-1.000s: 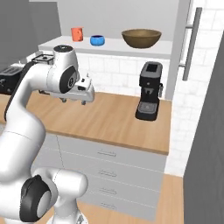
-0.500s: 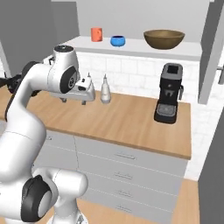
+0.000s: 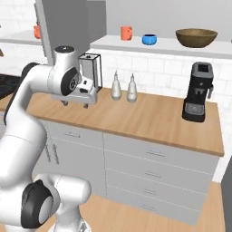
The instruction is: Gather all objects into one cabinet and sort the glasses and bowls to opposite sides.
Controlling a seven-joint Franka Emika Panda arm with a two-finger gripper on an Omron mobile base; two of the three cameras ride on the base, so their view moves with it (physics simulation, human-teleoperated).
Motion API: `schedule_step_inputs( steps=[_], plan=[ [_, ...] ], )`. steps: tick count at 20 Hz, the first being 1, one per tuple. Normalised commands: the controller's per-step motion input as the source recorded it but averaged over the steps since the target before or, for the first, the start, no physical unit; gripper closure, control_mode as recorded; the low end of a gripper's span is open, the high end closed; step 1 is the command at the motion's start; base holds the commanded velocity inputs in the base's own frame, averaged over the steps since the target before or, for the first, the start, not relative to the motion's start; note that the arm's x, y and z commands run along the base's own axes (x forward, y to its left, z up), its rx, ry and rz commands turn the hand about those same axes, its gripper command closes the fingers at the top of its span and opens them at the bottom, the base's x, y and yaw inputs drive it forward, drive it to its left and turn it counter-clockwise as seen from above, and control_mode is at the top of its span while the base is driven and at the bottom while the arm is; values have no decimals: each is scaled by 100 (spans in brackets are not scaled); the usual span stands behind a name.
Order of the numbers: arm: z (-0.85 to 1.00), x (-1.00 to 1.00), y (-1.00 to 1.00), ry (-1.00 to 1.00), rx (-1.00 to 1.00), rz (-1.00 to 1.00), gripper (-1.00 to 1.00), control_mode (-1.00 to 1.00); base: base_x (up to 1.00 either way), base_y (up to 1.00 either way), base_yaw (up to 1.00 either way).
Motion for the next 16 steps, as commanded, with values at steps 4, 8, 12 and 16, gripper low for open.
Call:
schedule_step_inputs(
  steps=[4, 8, 12, 16],
  plan=[
    [0, 0, 0, 0, 0, 0, -100, 100, -12, 62, 3],
    [0, 0, 0, 0, 0, 0, -100, 100, -13, 81, 6],
    [0, 0, 0, 0, 0, 0, -100, 100, -9, 84, 6],
    [0, 0, 0, 0, 0, 0, -100, 100, 0, 81, 1]
  ],
)
